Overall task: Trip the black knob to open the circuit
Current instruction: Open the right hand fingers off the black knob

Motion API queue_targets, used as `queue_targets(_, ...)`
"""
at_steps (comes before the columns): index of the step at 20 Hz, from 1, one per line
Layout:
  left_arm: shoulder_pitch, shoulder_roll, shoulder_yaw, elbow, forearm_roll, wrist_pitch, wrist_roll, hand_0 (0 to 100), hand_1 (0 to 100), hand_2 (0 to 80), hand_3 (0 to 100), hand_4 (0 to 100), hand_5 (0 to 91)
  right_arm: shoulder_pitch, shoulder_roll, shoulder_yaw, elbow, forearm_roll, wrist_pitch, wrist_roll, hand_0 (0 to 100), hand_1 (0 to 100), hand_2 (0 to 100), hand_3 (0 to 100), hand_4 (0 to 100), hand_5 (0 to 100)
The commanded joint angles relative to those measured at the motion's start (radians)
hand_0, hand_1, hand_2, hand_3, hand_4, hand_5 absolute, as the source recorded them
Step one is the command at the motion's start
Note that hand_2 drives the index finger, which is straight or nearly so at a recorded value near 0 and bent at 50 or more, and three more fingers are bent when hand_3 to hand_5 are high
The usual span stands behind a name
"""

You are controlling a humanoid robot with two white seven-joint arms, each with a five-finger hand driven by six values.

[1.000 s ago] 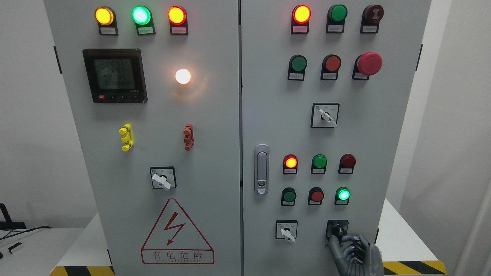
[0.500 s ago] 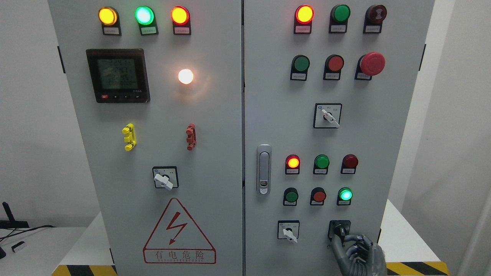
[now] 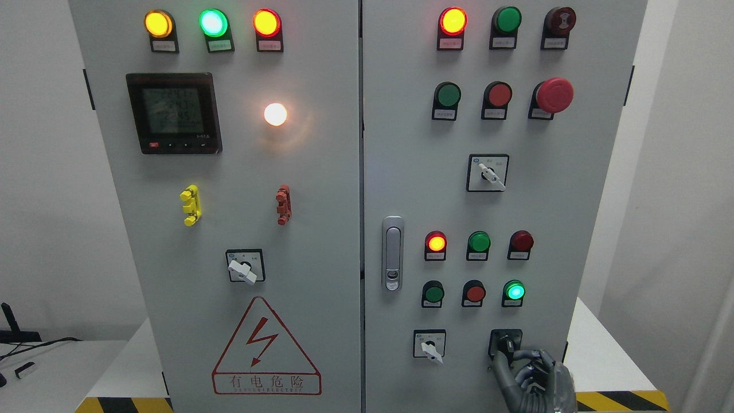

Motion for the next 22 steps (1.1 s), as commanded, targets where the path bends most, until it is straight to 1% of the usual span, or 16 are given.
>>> queue_targets(1,0.0,0.001,0.0,-0.001,-0.031,0.001,0.0,12,39,0.0,0,0,0.0,0.002,-0.003,0.013,0.001,0.016,-0.001,0.004,34,72,52,86,90,99)
queue_targets(13,0.0,-0.001,0.0,0.001,-0.031,0.001,0.0,12,39,0.0,0,0,0.0,0.003,-0.006,0.012,0.0,0.035,-0.017,0.004,35,74,50,85,89,99)
queue_targets(16,0.0,0.001,0.0,-0.001,-0.031,0.001,0.0,12,39,0.0,0,0,0.0,0.008,-0.006,0.013,0.0,0.035,-0.034,0.003,35,74,50,85,89,99)
queue_targets(22,0.0,-0.001,0.0,-0.001,-0.031,0.001,0.0,12,39,0.0,0,0,0.0,0.009,-0.009,0.012,0.001,0.036,-0.034,0.003,35,74,50,85,89,99)
